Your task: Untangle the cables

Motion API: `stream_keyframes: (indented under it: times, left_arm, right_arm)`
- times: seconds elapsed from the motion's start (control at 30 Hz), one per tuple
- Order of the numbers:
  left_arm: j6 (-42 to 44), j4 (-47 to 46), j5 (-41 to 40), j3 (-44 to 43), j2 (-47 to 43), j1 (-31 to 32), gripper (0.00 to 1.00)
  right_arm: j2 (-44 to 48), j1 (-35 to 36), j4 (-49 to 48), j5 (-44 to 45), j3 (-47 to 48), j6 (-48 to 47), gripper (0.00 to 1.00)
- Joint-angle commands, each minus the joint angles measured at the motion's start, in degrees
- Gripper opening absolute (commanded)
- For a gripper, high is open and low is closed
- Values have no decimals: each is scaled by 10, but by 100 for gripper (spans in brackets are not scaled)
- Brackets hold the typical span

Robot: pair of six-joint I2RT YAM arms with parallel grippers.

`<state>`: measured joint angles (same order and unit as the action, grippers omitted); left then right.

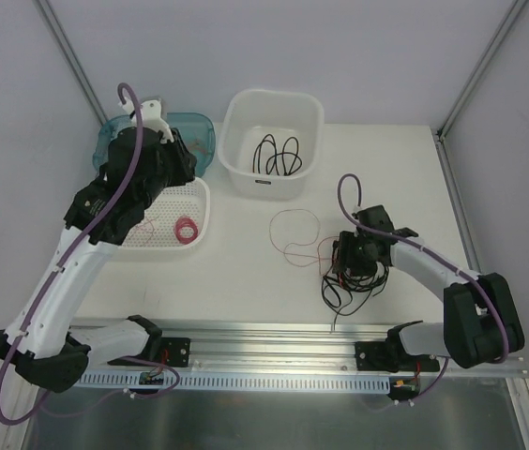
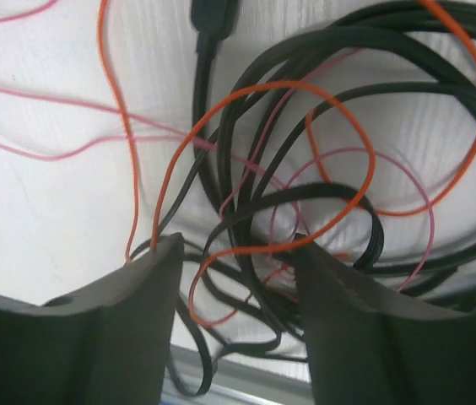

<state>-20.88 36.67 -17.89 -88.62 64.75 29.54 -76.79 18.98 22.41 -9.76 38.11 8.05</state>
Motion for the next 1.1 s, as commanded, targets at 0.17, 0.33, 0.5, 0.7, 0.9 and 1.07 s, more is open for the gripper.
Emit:
stream_keyframes:
  times: [0.17, 0.33, 0.5, 0.7, 0.9, 1.07]
  left_arm:
    - [-61, -12, 98, 116, 84, 105, 61]
    - [-82, -59, 85, 118, 189, 177, 84]
    - [-87, -88, 62, 91, 293, 218, 84]
    - [-103, -92, 50, 42, 436, 230, 78]
    - [-172, -92, -4, 40, 486, 231, 71]
    - [-217, -92, -42, 40, 507, 231, 63]
  right_arm:
    - [103, 20, 121, 67, 85, -26, 75]
    - [157, 23, 157, 92, 118, -25, 82]
    - [201, 25, 169, 110, 118, -17, 88]
    - [262, 26, 169, 103, 100, -4, 100]
    - [303, 27, 185, 105, 90, -5, 100]
    - [314, 26, 185, 106, 79, -3, 100]
